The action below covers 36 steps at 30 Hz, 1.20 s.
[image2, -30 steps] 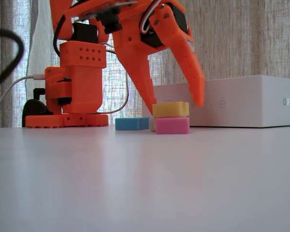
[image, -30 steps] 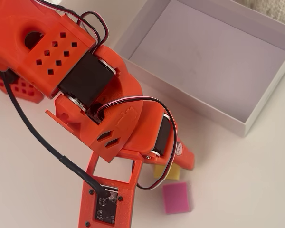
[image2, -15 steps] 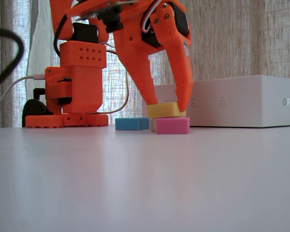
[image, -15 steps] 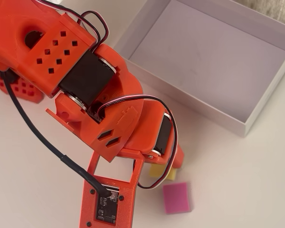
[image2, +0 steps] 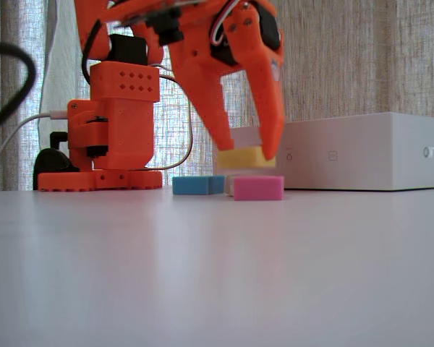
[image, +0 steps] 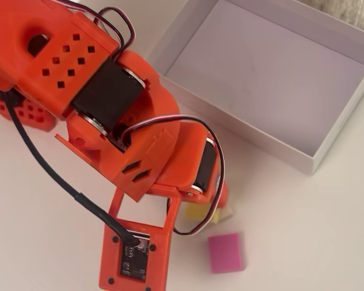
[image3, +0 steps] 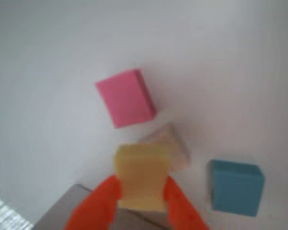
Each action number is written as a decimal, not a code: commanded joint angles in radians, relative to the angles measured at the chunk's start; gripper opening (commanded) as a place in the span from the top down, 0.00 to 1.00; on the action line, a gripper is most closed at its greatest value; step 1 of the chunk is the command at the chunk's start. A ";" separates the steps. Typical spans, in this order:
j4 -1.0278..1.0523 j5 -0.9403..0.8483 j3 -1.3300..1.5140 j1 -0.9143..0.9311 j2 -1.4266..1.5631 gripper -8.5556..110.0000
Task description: Grasp the yellow cuboid and put it in the bin.
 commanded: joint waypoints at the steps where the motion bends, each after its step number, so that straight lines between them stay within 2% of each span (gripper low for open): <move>1: 0.058 -0.008 -0.104 -0.035 0.141 1.00; 5: 0.199 -0.002 -0.224 -0.143 0.239 1.00; 9: 0.336 -0.011 -0.302 -0.339 0.278 1.00; 12: 0.370 -0.020 -0.273 -0.483 0.259 1.00; 16: 0.318 -0.021 -0.175 -0.578 0.189 1.00; 18: 0.267 -0.021 -0.103 -0.597 0.150 0.99; 21: 0.187 -0.018 -0.005 -0.611 0.127 0.84; 24: 0.114 -0.018 0.063 -0.609 0.123 0.73; 28: 0.035 -0.015 0.087 -0.607 0.124 0.64; 32: -0.017 -0.020 0.075 -0.591 0.133 0.63; 36: -0.026 -0.020 0.018 -0.469 0.199 0.66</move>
